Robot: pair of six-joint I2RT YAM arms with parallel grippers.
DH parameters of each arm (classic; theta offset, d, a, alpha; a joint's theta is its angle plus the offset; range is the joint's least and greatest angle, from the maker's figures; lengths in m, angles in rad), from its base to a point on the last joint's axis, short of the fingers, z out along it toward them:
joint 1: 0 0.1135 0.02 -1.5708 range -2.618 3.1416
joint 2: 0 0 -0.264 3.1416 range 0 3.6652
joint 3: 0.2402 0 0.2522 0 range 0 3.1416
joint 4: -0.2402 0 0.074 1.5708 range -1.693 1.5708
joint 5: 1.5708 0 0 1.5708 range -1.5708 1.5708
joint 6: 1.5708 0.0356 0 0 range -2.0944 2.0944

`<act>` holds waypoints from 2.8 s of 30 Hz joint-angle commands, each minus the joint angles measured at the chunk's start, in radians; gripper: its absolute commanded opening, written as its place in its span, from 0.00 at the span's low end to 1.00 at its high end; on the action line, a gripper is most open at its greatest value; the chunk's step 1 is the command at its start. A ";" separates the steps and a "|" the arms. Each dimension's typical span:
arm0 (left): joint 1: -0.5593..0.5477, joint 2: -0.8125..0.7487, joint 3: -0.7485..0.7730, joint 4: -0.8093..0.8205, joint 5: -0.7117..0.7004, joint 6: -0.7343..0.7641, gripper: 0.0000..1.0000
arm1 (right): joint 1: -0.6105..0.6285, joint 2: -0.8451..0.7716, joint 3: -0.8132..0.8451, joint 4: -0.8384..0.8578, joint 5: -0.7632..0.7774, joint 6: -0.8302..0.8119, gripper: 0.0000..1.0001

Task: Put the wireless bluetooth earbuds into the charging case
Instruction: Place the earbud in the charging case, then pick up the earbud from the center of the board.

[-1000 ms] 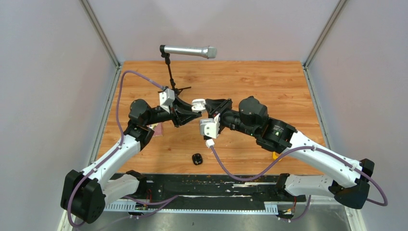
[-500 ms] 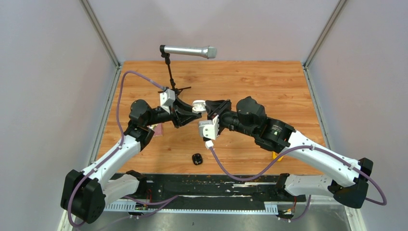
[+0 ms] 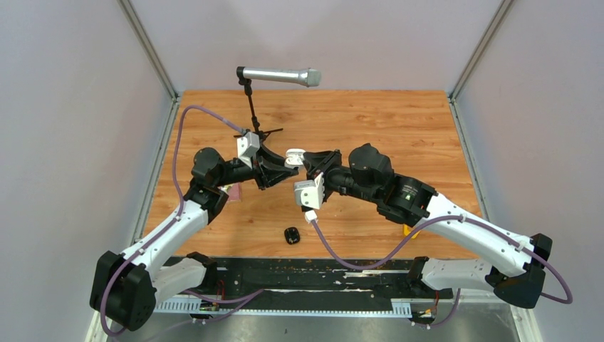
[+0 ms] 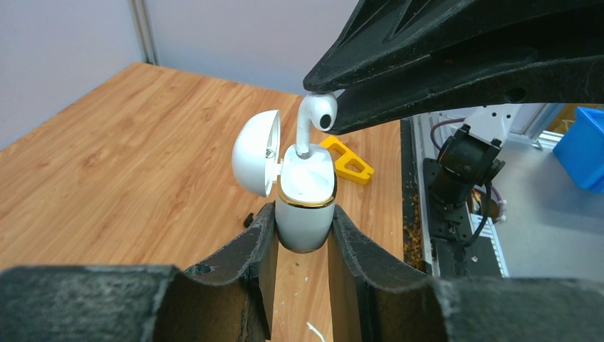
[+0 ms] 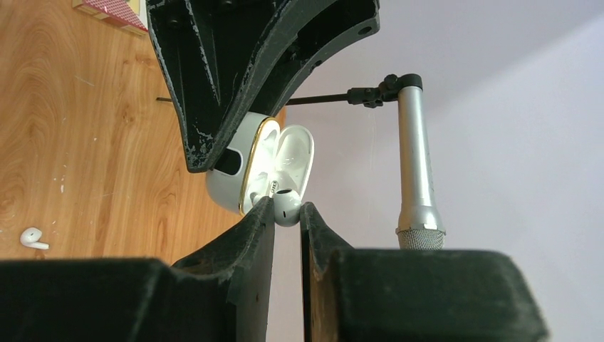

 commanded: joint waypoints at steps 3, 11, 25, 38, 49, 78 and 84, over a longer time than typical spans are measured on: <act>-0.005 -0.028 -0.014 0.080 -0.010 -0.018 0.00 | 0.006 0.012 0.031 -0.023 -0.022 0.022 0.00; -0.003 -0.034 -0.027 0.115 -0.028 -0.034 0.00 | 0.006 0.031 0.055 -0.042 -0.010 0.031 0.05; -0.002 -0.061 -0.069 0.149 -0.039 -0.029 0.00 | 0.006 0.049 0.167 -0.135 -0.031 0.103 0.49; 0.014 -0.067 -0.065 0.155 -0.048 -0.057 0.00 | -0.171 0.041 0.321 -0.187 -0.002 0.626 0.57; 0.024 -0.061 0.013 0.124 -0.069 -0.111 0.00 | -0.531 0.183 0.291 -0.458 -0.253 0.959 0.43; 0.146 -0.207 0.067 -0.227 -0.108 0.019 0.00 | -0.423 0.883 0.407 -0.486 -0.308 0.290 0.29; 0.153 -0.207 0.062 -0.225 -0.107 0.015 0.00 | -0.401 0.918 0.399 -0.484 -0.293 0.279 0.29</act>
